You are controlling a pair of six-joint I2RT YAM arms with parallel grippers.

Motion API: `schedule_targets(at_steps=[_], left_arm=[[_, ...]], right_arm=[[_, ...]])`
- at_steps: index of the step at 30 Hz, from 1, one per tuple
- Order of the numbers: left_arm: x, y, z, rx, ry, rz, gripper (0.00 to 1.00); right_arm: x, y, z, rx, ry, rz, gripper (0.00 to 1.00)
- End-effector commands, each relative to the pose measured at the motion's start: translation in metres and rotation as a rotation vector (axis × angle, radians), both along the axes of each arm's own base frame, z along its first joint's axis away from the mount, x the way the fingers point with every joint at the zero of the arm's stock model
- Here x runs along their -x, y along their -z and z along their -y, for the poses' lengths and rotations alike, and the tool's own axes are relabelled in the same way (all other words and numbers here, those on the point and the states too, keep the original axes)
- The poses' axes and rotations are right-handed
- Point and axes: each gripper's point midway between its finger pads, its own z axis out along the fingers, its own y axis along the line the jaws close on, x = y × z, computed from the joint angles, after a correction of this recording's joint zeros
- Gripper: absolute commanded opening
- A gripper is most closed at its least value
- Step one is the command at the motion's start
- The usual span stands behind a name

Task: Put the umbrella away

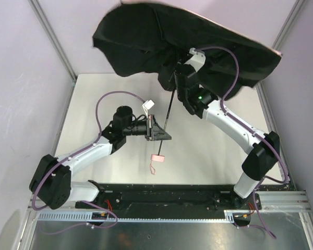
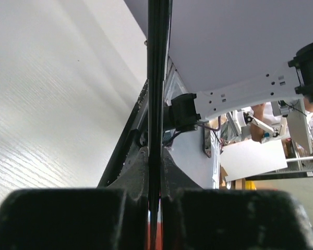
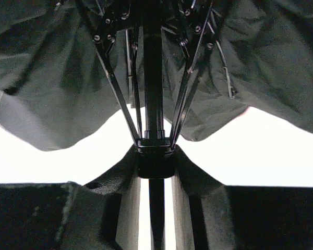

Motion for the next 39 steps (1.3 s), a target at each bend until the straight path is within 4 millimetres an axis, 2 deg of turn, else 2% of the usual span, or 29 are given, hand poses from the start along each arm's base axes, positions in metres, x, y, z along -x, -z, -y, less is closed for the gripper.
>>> schedule_targets(at_steps=[1, 6, 9, 12, 16, 18, 23, 27, 28, 29, 35, 37, 39], left_arm=[[-0.04, -0.085, -0.011, 0.148, -0.157, 0.305, 0.0], [-0.016, -0.097, 0.002, 0.16, -0.102, 0.349, 0.02], [-0.003, -0.09, 0.007, 0.146, -0.103, 0.327, 0.15], [0.009, -0.079, 0.007, 0.135, -0.104, 0.284, 0.3], [0.028, -0.06, 0.001, 0.119, -0.113, 0.232, 0.48], [0.041, -0.05, 0.001, 0.113, -0.102, 0.212, 0.54], [0.073, -0.028, 0.009, 0.086, -0.043, 0.154, 0.6], [0.092, -0.023, 0.022, 0.073, 0.009, 0.14, 0.63], [0.093, -0.024, 0.026, 0.071, 0.011, 0.142, 0.62], [0.092, -0.026, 0.029, 0.07, 0.012, 0.142, 0.57], [0.077, -0.021, 0.031, 0.016, -0.068, 0.117, 0.09], [0.07, -0.026, 0.03, 0.011, -0.111, 0.126, 0.02], [0.06, -0.035, 0.027, 0.006, -0.164, 0.157, 0.01]], right_arm=[[0.059, -0.009, -0.057, -0.109, -0.213, -0.051, 0.0], [0.058, -0.062, -0.03, -0.162, -0.169, 0.032, 0.0], [0.053, -0.087, -0.017, -0.193, -0.155, 0.067, 0.0], [0.052, -0.101, -0.007, -0.214, -0.147, 0.086, 0.0], [0.053, -0.101, 0.0, -0.197, -0.132, 0.077, 0.0], [0.053, -0.099, 0.004, -0.187, -0.122, 0.073, 0.0], [0.054, -0.102, 0.008, -0.161, -0.115, 0.077, 0.0], [0.054, -0.103, 0.009, -0.132, -0.114, 0.082, 0.0], [0.055, -0.102, 0.01, -0.131, -0.115, 0.081, 0.0], [0.057, -0.103, 0.011, -0.134, -0.116, 0.086, 0.0], [0.057, -0.112, 0.025, -0.098, -0.12, 0.104, 0.0], [0.057, -0.106, 0.023, -0.063, -0.133, 0.09, 0.0], [0.062, -0.088, 0.019, -0.024, -0.152, 0.057, 0.0]])
